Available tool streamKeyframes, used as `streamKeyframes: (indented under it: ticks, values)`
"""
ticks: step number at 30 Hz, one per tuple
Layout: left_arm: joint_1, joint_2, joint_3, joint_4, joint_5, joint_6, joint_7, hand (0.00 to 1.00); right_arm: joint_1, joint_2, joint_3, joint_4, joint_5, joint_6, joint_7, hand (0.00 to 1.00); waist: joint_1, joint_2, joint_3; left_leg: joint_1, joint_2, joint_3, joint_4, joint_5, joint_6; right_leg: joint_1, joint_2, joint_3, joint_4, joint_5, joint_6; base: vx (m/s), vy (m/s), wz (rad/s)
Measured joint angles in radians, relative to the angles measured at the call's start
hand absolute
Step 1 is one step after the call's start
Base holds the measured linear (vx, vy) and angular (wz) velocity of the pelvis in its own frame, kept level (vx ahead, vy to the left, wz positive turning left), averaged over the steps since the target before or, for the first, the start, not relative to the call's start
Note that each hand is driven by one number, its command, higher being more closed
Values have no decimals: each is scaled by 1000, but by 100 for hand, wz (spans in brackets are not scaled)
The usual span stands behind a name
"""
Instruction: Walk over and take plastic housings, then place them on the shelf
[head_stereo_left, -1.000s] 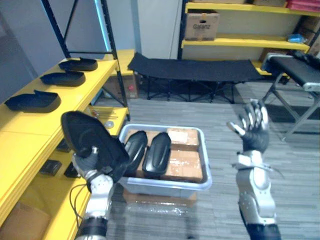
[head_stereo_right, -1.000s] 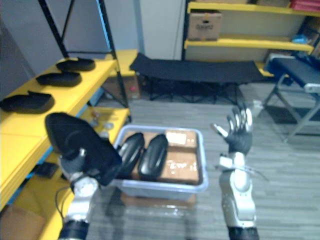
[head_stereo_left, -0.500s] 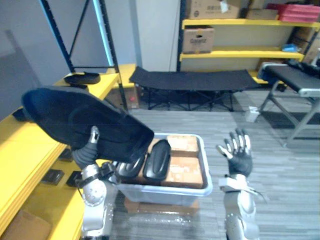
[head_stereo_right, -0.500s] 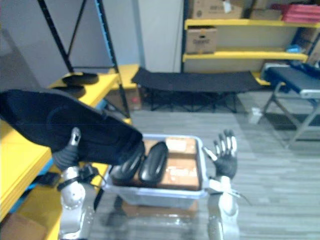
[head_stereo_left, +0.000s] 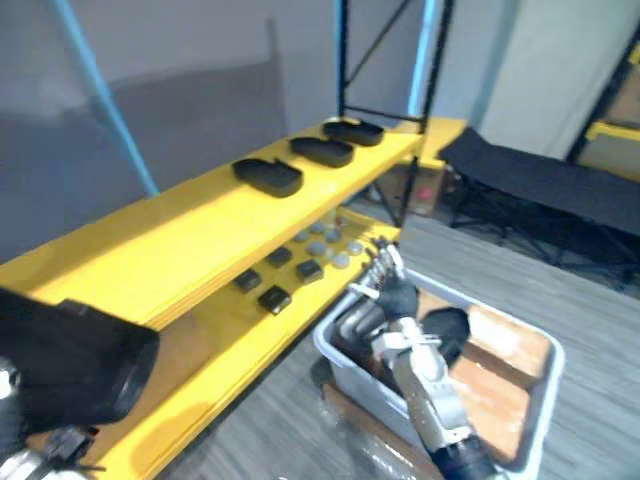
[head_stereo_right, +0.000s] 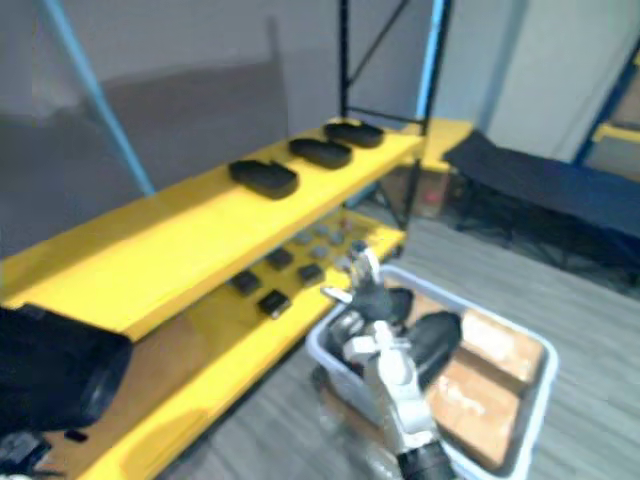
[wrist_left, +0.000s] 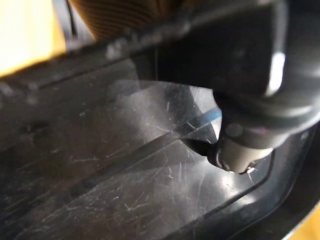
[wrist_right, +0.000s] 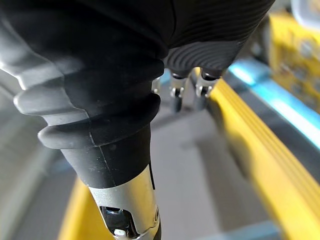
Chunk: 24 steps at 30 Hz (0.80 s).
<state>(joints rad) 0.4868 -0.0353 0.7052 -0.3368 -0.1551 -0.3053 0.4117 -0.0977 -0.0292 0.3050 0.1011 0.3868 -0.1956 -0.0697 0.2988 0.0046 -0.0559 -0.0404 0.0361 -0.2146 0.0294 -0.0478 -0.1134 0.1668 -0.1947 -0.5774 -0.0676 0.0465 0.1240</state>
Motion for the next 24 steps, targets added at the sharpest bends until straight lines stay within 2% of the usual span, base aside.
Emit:
streamKeyframes:
  ticks: [3, 6, 9, 10, 11, 13, 15, 17, 20, 24]
  values:
    - [19, -37, 29, 8, -19, -8, -3, 100, -6, 4, 4, 5, -18, 6, -6, 0, 20, -21, 5, -23, -1, -36, 10, 0, -3, -10, -1, -15, 34, -39, -3, 34, -17, 38]
    - [19, -84, 31, 9, -47, -8, -13, 100, -8, -2, -7, 32, -18, 13, -8, 0, 22, -26, 11, -35, -5, -60, 17, 0, -8, -7, 1, -32, 42, -44, -5, 18, -16, 24]
    - [7, -99, 22, 7, -81, -6, -64, 100, -4, -4, -62, 40, -18, 26, -12, 0, 0, -29, 31, -79, -14, -48, 48, -11, 16, 7, -8, -93, 49, -52, -9, 30, 10, 61]
    - [-6, -93, 5, 7, -81, -6, -86, 100, 11, -9, -98, 31, -19, 26, -20, 0, -29, -27, 43, -104, 3, 26, 67, -9, 36, 29, -15, -148, 63, -50, -3, 40, 92, 129]
    - [-14, -88, -22, 6, -81, -2, -116, 100, 31, -26, -134, 29, -21, 26, -32, 0, -44, -13, 56, -115, 14, 74, 74, 18, 36, 48, -26, -167, 88, -49, -3, 50, 144, 132]
    - [-20, -85, -49, 0, -80, 7, -146, 100, 57, -47, -157, 28, -32, 32, -47, 0, -39, -7, 60, -118, 1, 69, 54, 50, 23, 49, -46, -163, 119, -49, -4, 77, 208, 79]
    - [-21, -84, -60, -3, -81, 18, -159, 100, 57, -44, -166, 28, -48, 40, -57, 0, -40, -21, 69, -111, -25, 48, 13, 91, 24, 43, -71, -162, 136, -49, -5, 96, 168, 51]
    - [-19, -83, -75, -3, -81, 19, -157, 100, 55, -23, -165, 28, -48, 41, -56, 0, -35, -27, 79, -107, -31, 47, 10, 100, 24, 44, -81, -161, 151, -48, -3, 49, 65, 18]
    - [-13, -85, -103, -3, -81, 18, -154, 100, 54, -12, -165, 24, -48, 41, -34, 0, -36, -20, 86, -96, -26, 59, 10, 100, 24, 46, -83, -156, 163, -44, -5, 3, 12, -4]
    - [-15, -83, -137, -3, -78, 14, -146, 100, 57, -20, -161, 24, -48, 41, -5, 0, -43, 4, 104, -85, -13, 75, -12, 97, 32, 45, -76, -130, 163, -44, -5, -43, 3, -11]
